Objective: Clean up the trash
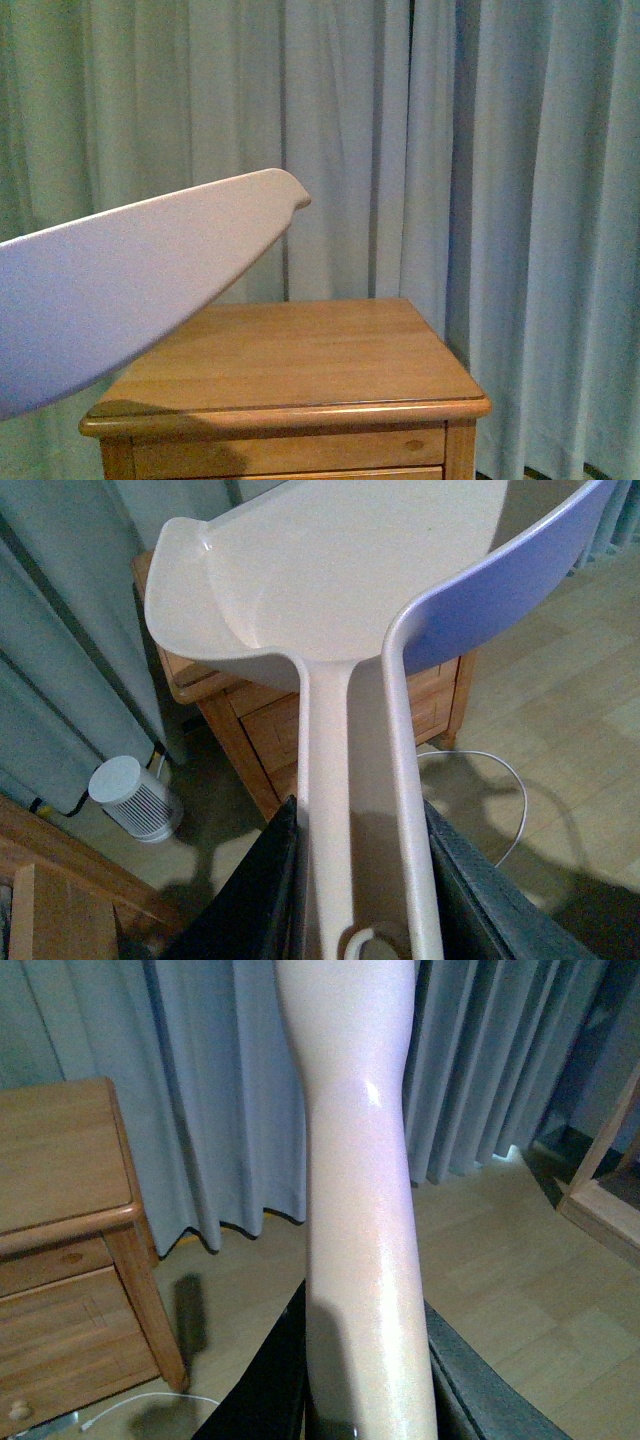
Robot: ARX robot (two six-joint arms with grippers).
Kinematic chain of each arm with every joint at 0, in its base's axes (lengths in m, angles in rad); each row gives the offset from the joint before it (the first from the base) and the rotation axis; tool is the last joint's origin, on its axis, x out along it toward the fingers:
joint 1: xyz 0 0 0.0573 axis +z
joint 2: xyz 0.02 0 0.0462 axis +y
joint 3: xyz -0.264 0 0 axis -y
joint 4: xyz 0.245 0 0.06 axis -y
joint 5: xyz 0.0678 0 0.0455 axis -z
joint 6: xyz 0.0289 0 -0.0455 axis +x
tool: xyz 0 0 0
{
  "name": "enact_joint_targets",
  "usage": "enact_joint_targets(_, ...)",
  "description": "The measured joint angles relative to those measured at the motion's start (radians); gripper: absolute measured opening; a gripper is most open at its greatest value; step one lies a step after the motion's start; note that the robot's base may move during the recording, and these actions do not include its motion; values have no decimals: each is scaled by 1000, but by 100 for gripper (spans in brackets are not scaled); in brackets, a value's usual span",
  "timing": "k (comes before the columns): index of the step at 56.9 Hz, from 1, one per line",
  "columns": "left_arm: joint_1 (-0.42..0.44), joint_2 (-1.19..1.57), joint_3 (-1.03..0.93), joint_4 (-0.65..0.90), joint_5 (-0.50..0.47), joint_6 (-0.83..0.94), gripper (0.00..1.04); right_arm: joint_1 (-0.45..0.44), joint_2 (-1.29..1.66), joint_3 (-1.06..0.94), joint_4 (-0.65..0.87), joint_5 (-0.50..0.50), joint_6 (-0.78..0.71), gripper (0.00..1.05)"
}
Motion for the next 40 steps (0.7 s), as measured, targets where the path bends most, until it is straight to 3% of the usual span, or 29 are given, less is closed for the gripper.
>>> enact_joint_targets(40,-1,-1,-2,1,-10,0,29,-1,3,-1,2,-3,1,21)
